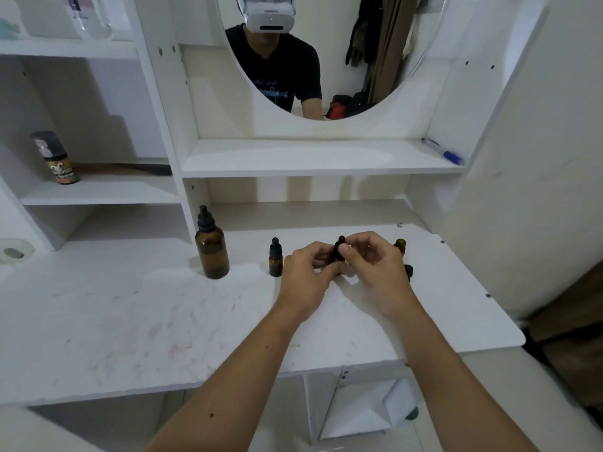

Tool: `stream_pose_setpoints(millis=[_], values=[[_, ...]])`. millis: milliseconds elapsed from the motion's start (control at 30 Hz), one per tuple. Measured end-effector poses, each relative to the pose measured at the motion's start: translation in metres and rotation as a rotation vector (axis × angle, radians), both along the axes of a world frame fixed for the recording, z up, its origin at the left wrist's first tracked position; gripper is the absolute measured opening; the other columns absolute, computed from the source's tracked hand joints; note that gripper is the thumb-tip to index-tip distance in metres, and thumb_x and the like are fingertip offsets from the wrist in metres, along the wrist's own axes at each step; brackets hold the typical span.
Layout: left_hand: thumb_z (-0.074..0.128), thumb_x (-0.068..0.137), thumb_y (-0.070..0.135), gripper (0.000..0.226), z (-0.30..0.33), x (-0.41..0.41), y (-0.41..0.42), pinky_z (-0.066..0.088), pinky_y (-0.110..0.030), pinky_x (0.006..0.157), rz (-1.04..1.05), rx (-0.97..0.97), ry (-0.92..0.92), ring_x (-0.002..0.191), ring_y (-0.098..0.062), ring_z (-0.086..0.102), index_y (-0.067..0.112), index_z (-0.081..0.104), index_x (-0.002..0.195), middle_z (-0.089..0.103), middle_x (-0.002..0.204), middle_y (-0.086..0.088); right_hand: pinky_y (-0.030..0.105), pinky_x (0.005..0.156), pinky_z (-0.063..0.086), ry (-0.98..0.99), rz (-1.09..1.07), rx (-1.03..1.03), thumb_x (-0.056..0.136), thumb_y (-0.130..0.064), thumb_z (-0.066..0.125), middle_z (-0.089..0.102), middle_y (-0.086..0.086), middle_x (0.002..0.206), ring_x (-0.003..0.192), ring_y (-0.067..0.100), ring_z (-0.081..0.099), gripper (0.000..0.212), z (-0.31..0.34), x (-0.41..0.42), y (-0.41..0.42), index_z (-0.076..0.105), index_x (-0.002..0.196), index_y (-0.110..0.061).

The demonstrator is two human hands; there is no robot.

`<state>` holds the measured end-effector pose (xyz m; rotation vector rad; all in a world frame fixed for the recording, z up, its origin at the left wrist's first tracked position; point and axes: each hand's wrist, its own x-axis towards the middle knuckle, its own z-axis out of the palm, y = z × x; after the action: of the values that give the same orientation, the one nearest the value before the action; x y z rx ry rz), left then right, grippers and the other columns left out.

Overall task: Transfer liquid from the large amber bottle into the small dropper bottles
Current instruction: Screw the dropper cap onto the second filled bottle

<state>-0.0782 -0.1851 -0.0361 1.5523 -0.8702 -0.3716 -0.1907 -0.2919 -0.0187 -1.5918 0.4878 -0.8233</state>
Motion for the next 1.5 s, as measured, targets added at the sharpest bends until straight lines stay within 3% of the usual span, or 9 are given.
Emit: stream_pose_setpoints(millis=[267, 400, 533, 667, 833, 1033, 1200, 1333, 1500], values=[[0.082, 0.088, 0.017, 0.02, -0.0029, 0.0001, -0.0005, 0.061, -0.034, 0.095, 0.004, 0.001, -0.023, 0.093, -0.005, 0.075, 0.017, 0.077, 0.107, 0.081, 0.092, 0.009, 0.036, 0.085, 0.061, 0.048, 0.005, -0.065, 0.097, -0.017, 0.076, 0.075, 0.007, 0.092, 0.079, 0.021, 0.071, 0.011, -0.0058, 0.0004, -0.0047, 0.075, 0.108, -0.019], [0.082, 0.087, 0.017, 0.019, -0.0014, -0.0013, 0.0008, 0.06, -0.033, 0.095, -0.015, -0.008, -0.024, 0.093, -0.004, 0.076, 0.017, 0.077, 0.106, 0.081, 0.09, 0.01, 0.03, 0.081, 0.058, 0.044, -0.013, -0.055, 0.097, -0.015, 0.076, 0.073, 0.007, 0.091, 0.075, 0.019, 0.07, 0.014, -0.0038, -0.0003, -0.0041, 0.074, 0.112, -0.016], [0.08, 0.09, 0.016, 0.017, -0.0018, -0.0015, 0.001, 0.061, -0.031, 0.092, -0.017, -0.009, -0.027, 0.091, -0.004, 0.076, 0.016, 0.076, 0.106, 0.081, 0.088, 0.009, 0.042, 0.087, 0.062, 0.072, -0.001, -0.063, 0.094, -0.02, 0.081, 0.076, 0.008, 0.092, 0.081, 0.022, 0.073, 0.016, -0.0047, -0.0014, -0.0021, 0.076, 0.109, -0.018], [0.08, 0.089, 0.015, 0.018, -0.002, -0.0019, -0.0004, 0.059, -0.024, 0.089, -0.008, -0.007, -0.033, 0.09, -0.003, 0.075, 0.016, 0.076, 0.107, 0.081, 0.088, 0.008, 0.026, 0.077, 0.06, 0.034, 0.003, -0.009, 0.096, -0.01, 0.076, 0.074, 0.012, 0.095, 0.077, 0.015, 0.071, 0.017, -0.0022, -0.0021, 0.0017, 0.075, 0.112, -0.017], [0.08, 0.09, 0.014, 0.017, -0.0021, -0.0022, -0.0005, 0.059, -0.023, 0.087, -0.005, -0.01, -0.029, 0.089, -0.003, 0.075, 0.014, 0.075, 0.106, 0.081, 0.089, 0.007, 0.039, 0.085, 0.06, 0.068, -0.023, -0.069, 0.093, -0.019, 0.081, 0.075, 0.004, 0.085, 0.076, 0.02, 0.073, 0.016, -0.0059, -0.0005, -0.001, 0.071, 0.105, -0.024], [0.083, 0.087, 0.018, 0.021, -0.0014, -0.002, -0.0008, 0.059, -0.023, 0.089, 0.012, 0.006, -0.045, 0.091, -0.002, 0.074, 0.017, 0.076, 0.107, 0.08, 0.092, 0.008, 0.045, 0.095, 0.062, 0.034, 0.014, -0.066, 0.102, -0.01, 0.067, 0.075, 0.008, 0.11, 0.087, 0.021, 0.074, 0.018, -0.0048, -0.0004, -0.0013, 0.079, 0.111, -0.021], [0.082, 0.089, 0.019, 0.02, -0.0004, -0.0024, -0.0017, 0.059, -0.022, 0.089, 0.011, 0.01, -0.048, 0.091, -0.002, 0.075, 0.016, 0.076, 0.108, 0.08, 0.092, 0.008, 0.054, 0.096, 0.061, 0.067, -0.019, -0.082, 0.098, -0.019, 0.075, 0.078, 0.011, 0.089, 0.083, 0.024, 0.075, 0.011, -0.0098, -0.0002, -0.0049, 0.076, 0.108, -0.024], [0.082, 0.088, 0.019, 0.022, -0.0003, -0.0028, -0.0015, 0.06, -0.023, 0.088, 0.012, 0.016, -0.04, 0.092, -0.003, 0.075, 0.016, 0.075, 0.109, 0.08, 0.094, 0.007, 0.058, 0.101, 0.059, 0.012, 0.061, -0.083, 0.101, -0.017, 0.069, 0.071, 0.012, 0.117, 0.105, 0.037, 0.074, 0.019, -0.0092, 0.0017, -0.0058, 0.082, 0.11, -0.028], [0.079, 0.091, 0.017, 0.019, -0.0002, -0.003, -0.002, 0.059, -0.02, 0.087, 0.006, 0.03, -0.049, 0.091, -0.002, 0.074, 0.014, 0.074, 0.109, 0.08, 0.094, 0.006, 0.047, 0.093, 0.062, 0.04, 0.028, -0.157, 0.1, -0.015, 0.071, 0.075, 0.003, 0.108, 0.095, 0.027, 0.075, 0.022, -0.0081, 0.0029, -0.0062, 0.079, 0.1, -0.036]])
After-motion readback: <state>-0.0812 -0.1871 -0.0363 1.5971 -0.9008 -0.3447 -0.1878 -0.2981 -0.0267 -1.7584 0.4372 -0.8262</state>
